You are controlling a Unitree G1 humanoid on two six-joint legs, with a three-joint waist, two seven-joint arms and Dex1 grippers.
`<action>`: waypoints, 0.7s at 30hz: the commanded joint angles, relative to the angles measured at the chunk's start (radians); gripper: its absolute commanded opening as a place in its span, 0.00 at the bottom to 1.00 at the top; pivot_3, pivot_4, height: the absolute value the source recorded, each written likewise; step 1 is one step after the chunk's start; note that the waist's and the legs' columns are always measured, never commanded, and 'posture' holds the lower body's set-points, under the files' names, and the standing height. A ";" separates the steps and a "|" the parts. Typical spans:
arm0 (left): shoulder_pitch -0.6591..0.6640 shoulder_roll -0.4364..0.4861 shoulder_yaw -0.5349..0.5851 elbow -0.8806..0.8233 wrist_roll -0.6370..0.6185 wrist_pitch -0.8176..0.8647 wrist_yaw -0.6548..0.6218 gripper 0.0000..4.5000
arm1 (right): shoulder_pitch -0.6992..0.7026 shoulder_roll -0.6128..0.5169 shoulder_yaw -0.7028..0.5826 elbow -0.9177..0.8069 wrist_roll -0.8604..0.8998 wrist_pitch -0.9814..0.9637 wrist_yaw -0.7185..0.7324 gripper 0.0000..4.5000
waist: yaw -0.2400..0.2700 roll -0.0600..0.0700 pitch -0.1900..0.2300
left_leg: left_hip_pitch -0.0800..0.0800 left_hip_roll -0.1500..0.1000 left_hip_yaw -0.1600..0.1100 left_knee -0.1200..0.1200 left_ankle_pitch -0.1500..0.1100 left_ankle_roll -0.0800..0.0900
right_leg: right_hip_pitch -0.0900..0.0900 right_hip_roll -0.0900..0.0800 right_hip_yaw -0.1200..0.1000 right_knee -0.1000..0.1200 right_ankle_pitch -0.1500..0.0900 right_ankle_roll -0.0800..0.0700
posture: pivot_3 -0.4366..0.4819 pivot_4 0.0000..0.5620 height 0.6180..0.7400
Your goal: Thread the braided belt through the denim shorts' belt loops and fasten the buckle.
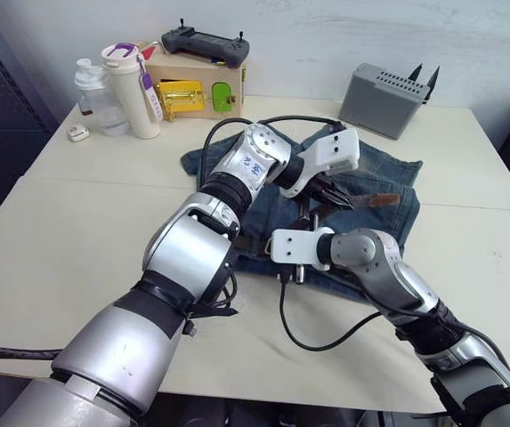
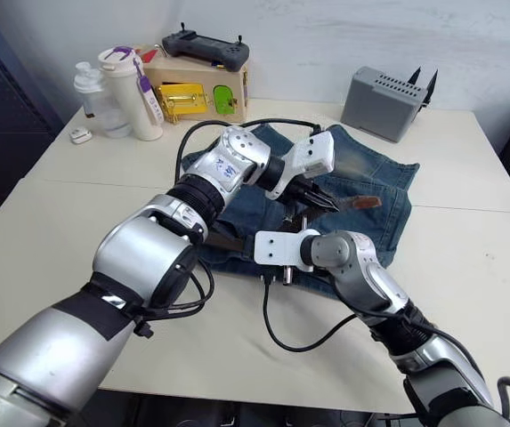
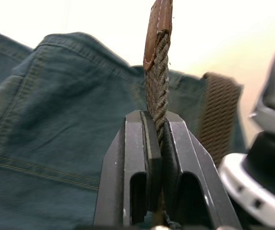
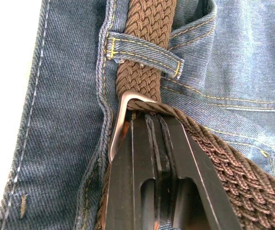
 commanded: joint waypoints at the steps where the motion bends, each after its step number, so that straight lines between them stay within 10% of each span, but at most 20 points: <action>1: -0.044 0.006 0.002 -0.080 0.021 -0.049 0.113 0.00 | 0.139 -0.019 0.084 0.073 0.095 0.123 0.164 0.02 | 0.001 0.000 0.000 | -0.002 0.000 0.000 0.000 0.000 0.000 | -0.002 0.000 0.000 0.000 0.000 0.000 | 0.48 0.27 0.97; 10: 0.116 0.122 0.047 -0.211 0.002 0.090 0.158 0.00 | 0.112 -0.114 -0.170 -0.055 0.374 0.384 0.249 0.02 | 0.001 0.002 0.001 | -0.011 0.000 -0.001 0.001 0.001 0.001 | -0.008 0.000 -0.002 0.000 0.000 0.000 | 0.48 0.27 0.97; 21: 0.508 0.283 0.091 -0.938 -0.156 0.579 0.069 0.00 | 0.066 -0.083 -0.231 -0.072 0.538 0.509 0.153 0.02 | -0.007 0.006 0.004 | -0.013 0.001 -0.001 0.002 0.003 -0.002 | -0.010 0.001 -0.002 0.000 0.000 0.000 | 0.48 0.27 0.97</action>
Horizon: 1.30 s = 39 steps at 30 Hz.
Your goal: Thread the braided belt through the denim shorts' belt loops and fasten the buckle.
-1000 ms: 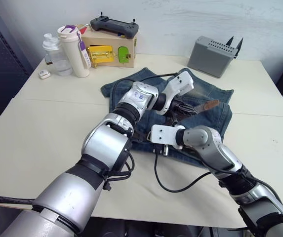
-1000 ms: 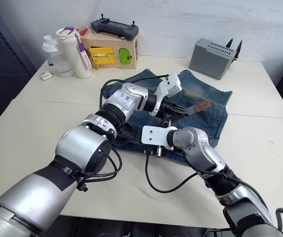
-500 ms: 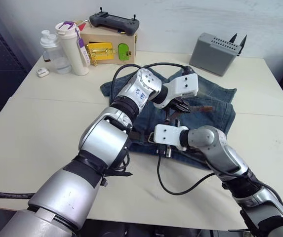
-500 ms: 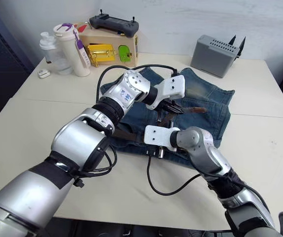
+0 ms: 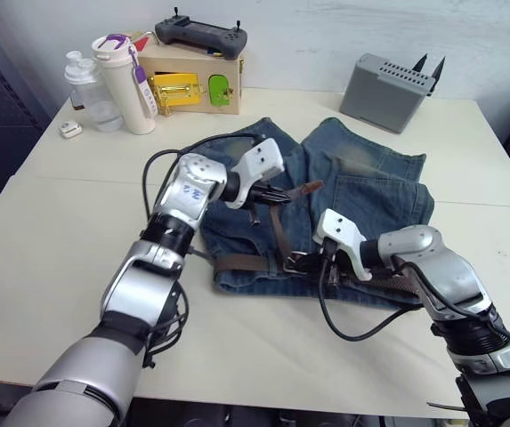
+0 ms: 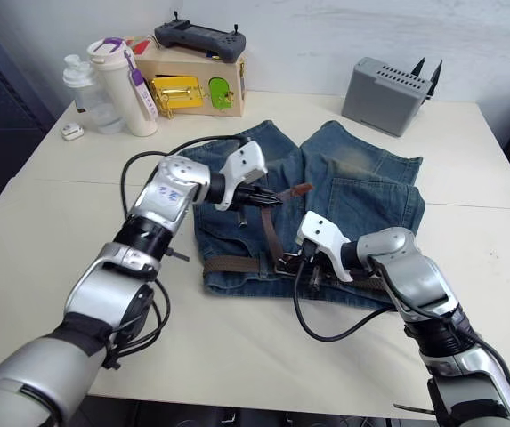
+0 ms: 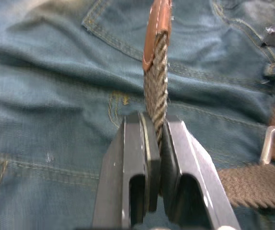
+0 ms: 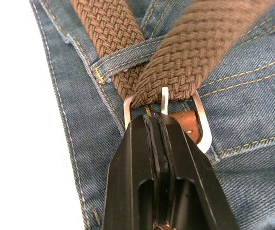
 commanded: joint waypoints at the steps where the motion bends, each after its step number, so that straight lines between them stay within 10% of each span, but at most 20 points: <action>1: 0.045 0.021 0.039 -0.234 -0.081 0.166 0.010 0.00 | 0.022 0.019 0.018 -0.002 0.037 0.031 -0.033 0.02 | -0.001 0.000 0.000 | 0.000 0.000 0.000 0.000 0.000 0.000 | 0.000 0.000 0.000 0.000 0.000 0.000 | 0.48 0.27 0.97; 18: 0.245 0.047 -0.087 -0.525 -0.152 0.176 0.080 0.00 | -0.025 -0.163 -0.188 -0.194 0.245 0.195 -0.118 0.02 | -0.023 0.002 0.001 | 0.002 0.000 0.000 0.000 0.001 0.002 | -0.001 0.000 0.002 0.003 0.000 -0.001 | 0.48 0.27 0.97; 39: 0.210 0.135 -0.048 -0.463 -0.147 0.174 0.169 0.00 | -0.043 0.049 0.023 0.067 0.195 -0.002 -0.230 0.02 | -0.022 0.002 0.002 | 0.001 0.000 0.001 0.001 0.004 0.000 | -0.003 0.000 0.002 0.006 0.000 -0.001 | 0.48 0.27 0.97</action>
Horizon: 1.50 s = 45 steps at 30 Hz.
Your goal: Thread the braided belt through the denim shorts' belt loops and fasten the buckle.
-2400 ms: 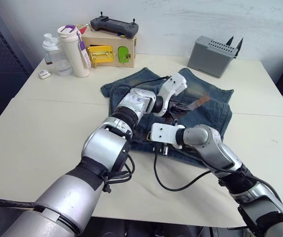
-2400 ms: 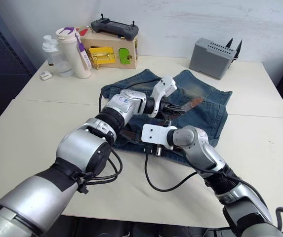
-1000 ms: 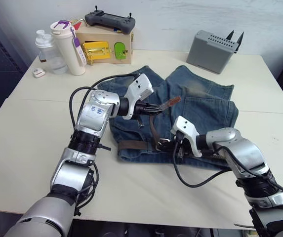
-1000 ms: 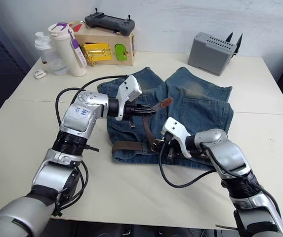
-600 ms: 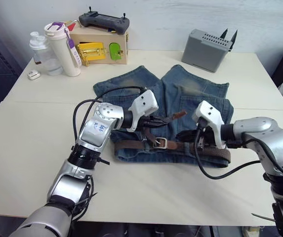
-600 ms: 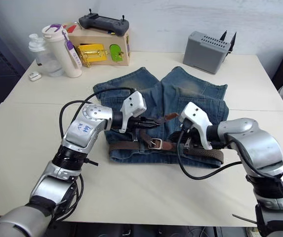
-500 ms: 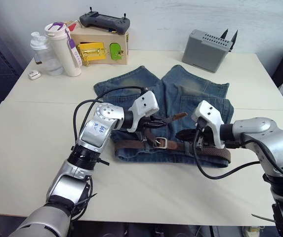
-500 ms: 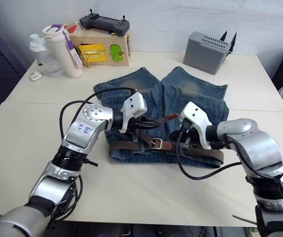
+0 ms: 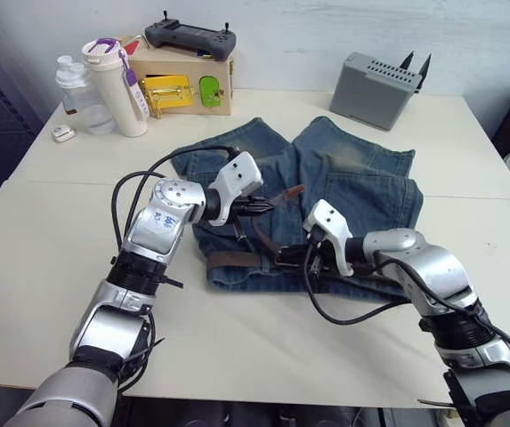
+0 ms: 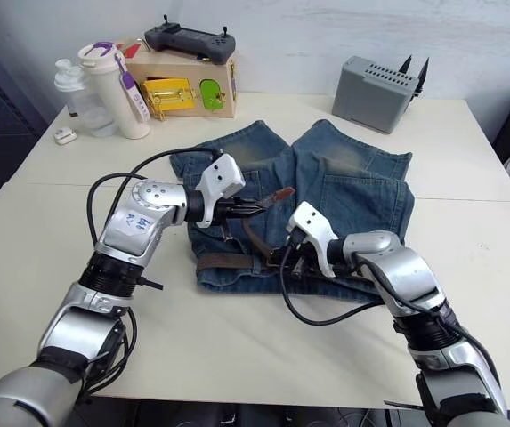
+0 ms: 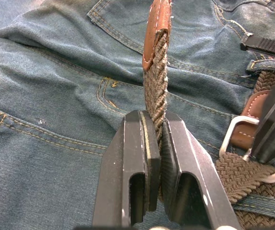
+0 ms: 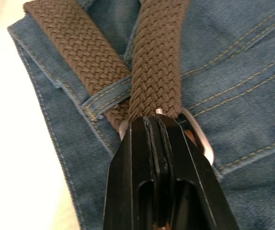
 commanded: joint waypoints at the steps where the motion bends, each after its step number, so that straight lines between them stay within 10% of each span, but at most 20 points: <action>1: -0.005 0.008 0.011 -0.063 -0.019 0.009 0.004 0.00 | -0.007 -0.005 0.012 0.014 -0.006 -0.017 0.009 0.02 | -0.002 0.000 0.000 | 0.000 0.000 0.000 0.000 0.000 0.000 | 0.000 0.000 0.000 0.000 0.000 0.000 | 0.48 0.27 0.97; 33: 0.063 0.028 0.004 -0.203 -0.054 0.110 0.023 0.00 | -0.087 0.014 0.130 0.308 -0.045 -0.133 0.210 0.02 | -0.005 0.000 0.000 | 0.002 0.000 0.002 0.000 0.000 0.001 | -0.001 0.000 0.002 0.004 0.000 0.000 | 0.48 0.27 0.97; 45: -0.164 -0.070 0.060 0.061 -0.092 0.018 0.025 0.00 | -0.131 -0.002 0.313 0.387 -0.232 -0.105 0.213 0.02 | -0.013 -0.003 -0.003 | 0.008 0.000 0.001 0.000 -0.001 0.002 | 0.006 0.000 0.001 0.003 0.000 0.000 | 0.48 0.27 0.97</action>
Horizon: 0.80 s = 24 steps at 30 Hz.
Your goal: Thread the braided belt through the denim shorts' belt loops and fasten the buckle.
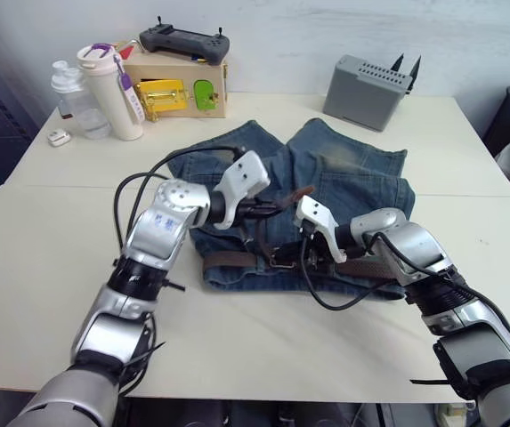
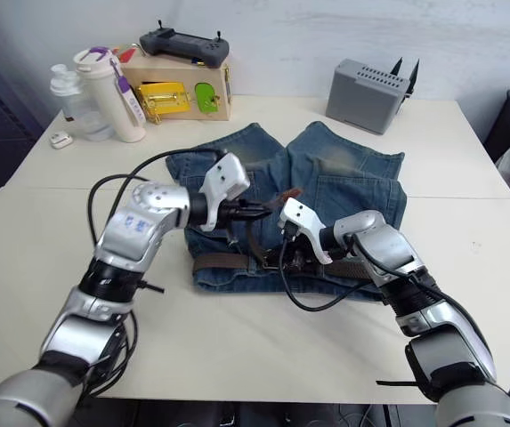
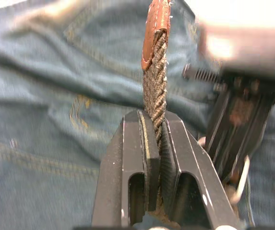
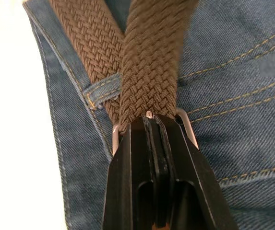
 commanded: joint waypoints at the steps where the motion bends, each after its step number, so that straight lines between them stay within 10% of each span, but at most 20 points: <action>1: -0.130 -0.028 0.068 0.108 -0.038 -0.066 0.009 0.00 | 0.074 -0.022 0.152 0.047 -0.132 0.049 -0.038 0.02 | -0.006 0.000 -0.001 | 0.000 0.000 0.000 0.000 0.000 0.000 | 0.000 0.000 0.000 0.000 0.000 0.000 | 0.48 0.27 0.97; 24: -0.634 -0.313 0.176 0.824 -0.120 -0.399 -0.138 0.00 | 0.266 -0.008 0.284 -0.192 -0.320 -0.139 -0.014 0.02 | 0.006 -0.002 -0.002 | 0.000 0.000 0.001 0.001 0.000 -0.003 | 0.000 0.000 0.000 0.000 0.000 0.000 | 0.48 0.27 0.97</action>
